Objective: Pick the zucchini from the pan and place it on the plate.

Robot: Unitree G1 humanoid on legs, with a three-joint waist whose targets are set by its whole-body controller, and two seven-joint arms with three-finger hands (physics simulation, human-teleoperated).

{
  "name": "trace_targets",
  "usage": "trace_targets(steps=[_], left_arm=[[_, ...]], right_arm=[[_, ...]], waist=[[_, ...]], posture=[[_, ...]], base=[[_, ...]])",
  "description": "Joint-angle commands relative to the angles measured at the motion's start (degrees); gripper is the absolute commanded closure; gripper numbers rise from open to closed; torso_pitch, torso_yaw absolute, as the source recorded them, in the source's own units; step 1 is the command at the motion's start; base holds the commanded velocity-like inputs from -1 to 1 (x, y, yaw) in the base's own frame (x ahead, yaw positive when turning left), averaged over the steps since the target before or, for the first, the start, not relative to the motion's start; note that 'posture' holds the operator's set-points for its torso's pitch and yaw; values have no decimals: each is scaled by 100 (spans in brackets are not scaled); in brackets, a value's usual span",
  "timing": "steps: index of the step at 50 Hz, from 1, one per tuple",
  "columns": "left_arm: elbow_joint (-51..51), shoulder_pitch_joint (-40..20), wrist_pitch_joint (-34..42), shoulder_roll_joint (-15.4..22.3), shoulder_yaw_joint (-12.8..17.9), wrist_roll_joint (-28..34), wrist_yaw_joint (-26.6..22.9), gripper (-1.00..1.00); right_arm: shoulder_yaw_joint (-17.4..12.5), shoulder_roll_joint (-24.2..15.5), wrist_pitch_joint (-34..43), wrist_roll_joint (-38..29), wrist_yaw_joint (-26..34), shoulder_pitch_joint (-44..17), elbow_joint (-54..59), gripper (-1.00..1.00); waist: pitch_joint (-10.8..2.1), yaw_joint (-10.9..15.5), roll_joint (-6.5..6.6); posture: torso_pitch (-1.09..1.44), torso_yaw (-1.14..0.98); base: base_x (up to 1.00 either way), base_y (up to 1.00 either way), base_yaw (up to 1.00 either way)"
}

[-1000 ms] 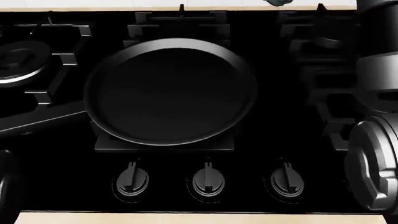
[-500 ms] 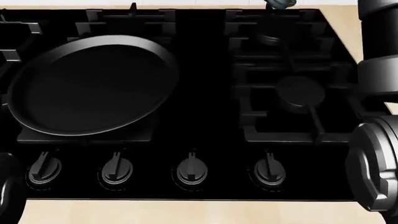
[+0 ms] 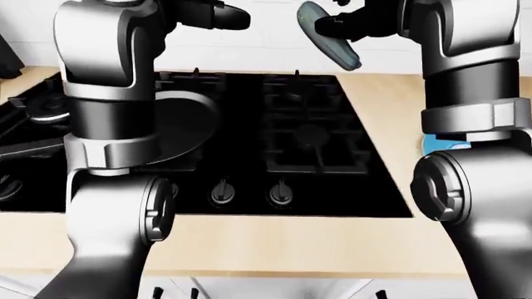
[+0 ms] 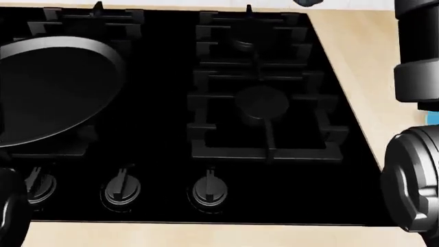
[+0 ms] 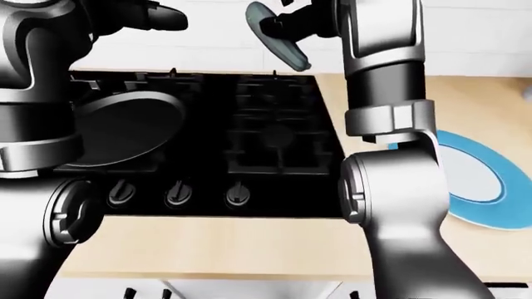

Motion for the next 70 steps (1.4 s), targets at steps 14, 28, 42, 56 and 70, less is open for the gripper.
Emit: trace_targets(steps=[14,28,42,56,70], left_arm=[[-165,-234,-146,100,60,12,8,-100],[-229,-236,-87,93,54,15,11,-100],[-206,-248,-103,99,59,12,15,-100],[-137,-269,-156,105,57,20,5,-100],[-182,-247,-142,81,51,24,12,-100]], right_arm=[[-39,-36,-108,-34,-27,-259,-205,100],[-49,-80,-55,-43,-4,-265,-250,100],[-51,-91,-60,-44,0,-273,-237,100],[-38,-81,-98,-61,2,-338,-127,100],[-57,-77,-69,-55,-3,-300,-201,100]], waist=[[-178,80,672],[-171,106,-79],[-325,8,727],[-213,-70,-53],[-19,145,330]], posture=[[0,0],[0,0],[0,0],[0,0],[0,0]], base=[[0,-45,0],[0,-45,0],[0,-45,0],[0,-45,0],[0,-45,0]])
